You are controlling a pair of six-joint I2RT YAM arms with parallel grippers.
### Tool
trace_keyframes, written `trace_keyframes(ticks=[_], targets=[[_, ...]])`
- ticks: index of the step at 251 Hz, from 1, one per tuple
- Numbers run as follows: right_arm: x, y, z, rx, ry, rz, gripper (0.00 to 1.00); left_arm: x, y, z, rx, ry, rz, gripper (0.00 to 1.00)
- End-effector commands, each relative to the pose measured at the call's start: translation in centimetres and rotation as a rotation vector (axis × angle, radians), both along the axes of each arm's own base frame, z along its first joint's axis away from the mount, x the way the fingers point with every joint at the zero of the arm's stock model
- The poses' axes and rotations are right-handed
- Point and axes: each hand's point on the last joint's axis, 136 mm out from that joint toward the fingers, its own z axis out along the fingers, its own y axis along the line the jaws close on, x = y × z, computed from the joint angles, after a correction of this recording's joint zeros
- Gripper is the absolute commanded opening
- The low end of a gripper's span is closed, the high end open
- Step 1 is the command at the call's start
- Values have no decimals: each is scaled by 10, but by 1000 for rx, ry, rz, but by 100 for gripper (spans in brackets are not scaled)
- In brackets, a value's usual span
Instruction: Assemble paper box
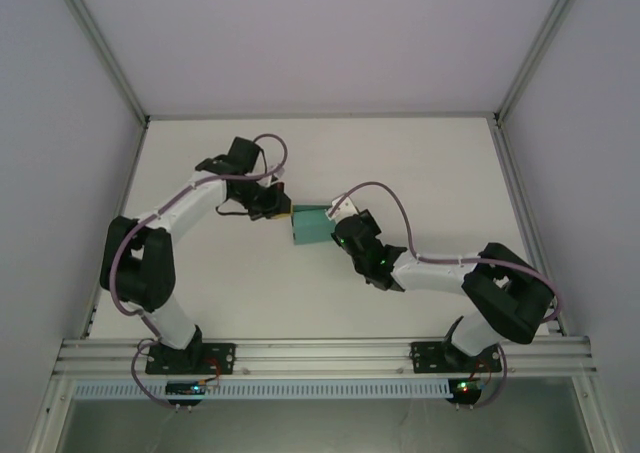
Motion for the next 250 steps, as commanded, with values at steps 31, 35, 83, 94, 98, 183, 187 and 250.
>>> trace_keyframes(ticks=[31, 35, 83, 94, 98, 183, 187, 250], targets=[[-40, -8, -77, -170, 244, 122, 0, -41, -9, -29, 198, -151, -140, 0], [-41, -7, -76, -163, 245, 125, 0, -42, -8, -31, 212, -157, -141, 0], [-55, 0, -78, -86, 301, 200, 0, -45, -6, -57, 288, -172, -114, 0], [-57, 0, -76, -72, 309, 206, 0, -45, -6, -62, 306, -171, -112, 0], [-57, 0, -75, -64, 309, 205, 0, -45, -6, -63, 308, -169, -111, 0], [-50, -15, -6, 301, 346, 219, 41, -46, -8, -66, 330, -187, -128, 0], [-48, -17, 0, 331, 342, 212, 45, -46, -8, -66, 331, -188, -129, 0], [-22, -45, 67, 641, 272, 121, 98, -46, -15, -65, 330, -201, -158, 0]])
